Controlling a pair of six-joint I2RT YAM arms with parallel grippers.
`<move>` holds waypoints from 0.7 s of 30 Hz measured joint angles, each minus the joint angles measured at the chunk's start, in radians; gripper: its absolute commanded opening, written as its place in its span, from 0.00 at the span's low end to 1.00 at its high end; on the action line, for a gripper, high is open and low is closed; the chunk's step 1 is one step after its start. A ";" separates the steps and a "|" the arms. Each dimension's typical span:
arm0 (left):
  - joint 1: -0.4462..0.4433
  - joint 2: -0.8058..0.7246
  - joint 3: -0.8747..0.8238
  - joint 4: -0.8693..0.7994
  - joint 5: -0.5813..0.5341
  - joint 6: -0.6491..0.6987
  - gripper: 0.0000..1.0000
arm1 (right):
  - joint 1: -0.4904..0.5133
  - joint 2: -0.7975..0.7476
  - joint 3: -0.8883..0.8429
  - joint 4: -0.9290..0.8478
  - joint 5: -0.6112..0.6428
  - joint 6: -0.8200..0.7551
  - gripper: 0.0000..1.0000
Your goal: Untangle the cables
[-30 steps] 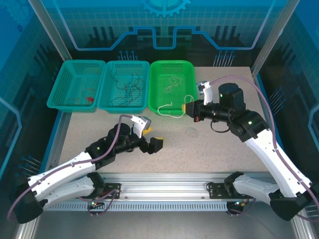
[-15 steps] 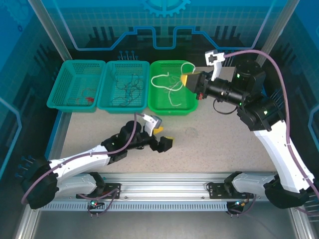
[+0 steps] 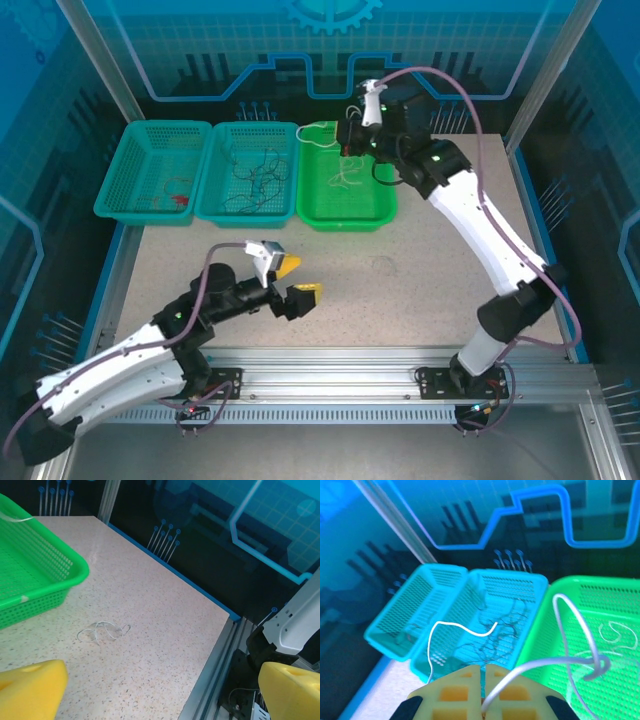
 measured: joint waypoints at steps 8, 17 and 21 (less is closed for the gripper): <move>0.000 -0.073 0.094 -0.332 -0.188 -0.003 0.99 | 0.001 0.184 -0.003 -0.013 0.076 0.036 0.07; 0.000 -0.077 0.126 -0.465 -0.293 -0.004 0.99 | 0.000 0.325 -0.009 -0.127 0.116 0.057 0.47; 0.000 -0.072 0.128 -0.476 -0.315 -0.004 0.99 | 0.000 0.264 -0.086 -0.129 0.127 0.056 0.47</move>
